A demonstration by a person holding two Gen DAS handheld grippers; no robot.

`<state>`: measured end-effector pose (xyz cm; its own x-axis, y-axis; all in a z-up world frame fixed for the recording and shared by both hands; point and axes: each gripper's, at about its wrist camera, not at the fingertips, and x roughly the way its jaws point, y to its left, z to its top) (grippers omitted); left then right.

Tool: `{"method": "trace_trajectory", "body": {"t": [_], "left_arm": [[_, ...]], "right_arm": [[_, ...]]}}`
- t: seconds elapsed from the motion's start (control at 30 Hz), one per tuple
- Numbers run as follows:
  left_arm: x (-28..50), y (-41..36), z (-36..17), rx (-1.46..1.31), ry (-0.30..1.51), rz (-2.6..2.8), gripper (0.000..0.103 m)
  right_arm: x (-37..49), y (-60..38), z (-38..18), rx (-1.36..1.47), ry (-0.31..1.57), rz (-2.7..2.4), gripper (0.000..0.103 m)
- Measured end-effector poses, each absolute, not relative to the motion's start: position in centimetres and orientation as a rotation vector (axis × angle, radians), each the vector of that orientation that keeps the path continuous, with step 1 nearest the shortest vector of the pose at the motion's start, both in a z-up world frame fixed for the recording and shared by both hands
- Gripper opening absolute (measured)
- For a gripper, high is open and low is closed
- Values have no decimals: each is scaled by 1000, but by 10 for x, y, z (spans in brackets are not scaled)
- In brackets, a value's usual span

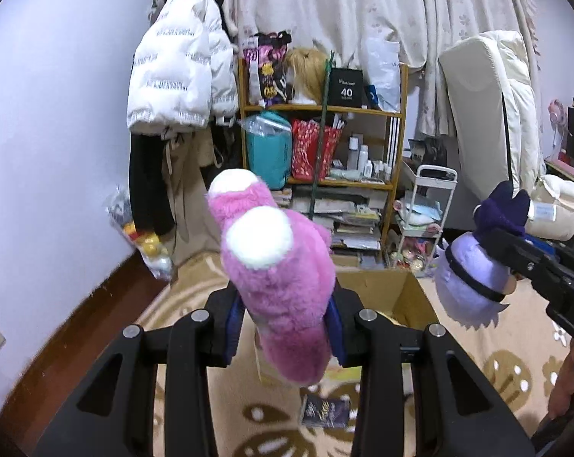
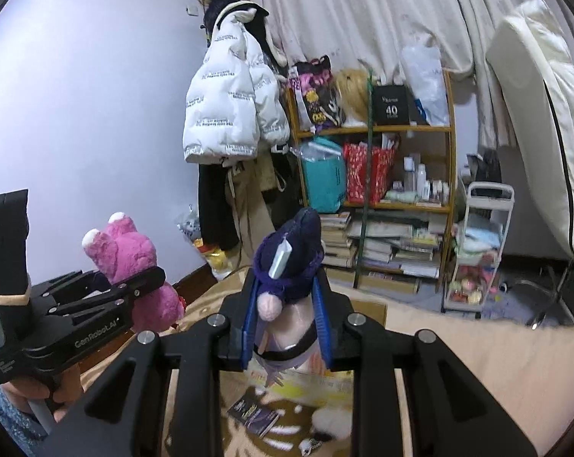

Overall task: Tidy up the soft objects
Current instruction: 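Lift both toys over the box and lower them inside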

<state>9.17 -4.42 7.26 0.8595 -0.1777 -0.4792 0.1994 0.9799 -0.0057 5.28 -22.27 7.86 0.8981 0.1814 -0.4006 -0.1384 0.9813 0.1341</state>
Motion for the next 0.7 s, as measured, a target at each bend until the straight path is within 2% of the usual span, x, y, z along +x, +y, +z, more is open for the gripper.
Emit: {"method": "trace_trajectory", "body": {"t": [0.23, 0.4, 0.7], "left_arm": [[115, -47, 88, 34, 418, -202, 36], [133, -52, 84, 31, 403, -210, 36], [159, -60, 37, 37, 496, -226, 36]], "right_arm": [[83, -229, 91, 74, 394, 163, 28], [102, -228, 76, 52, 407, 160, 28], [129, -224, 26, 30, 519, 163, 28]]}}
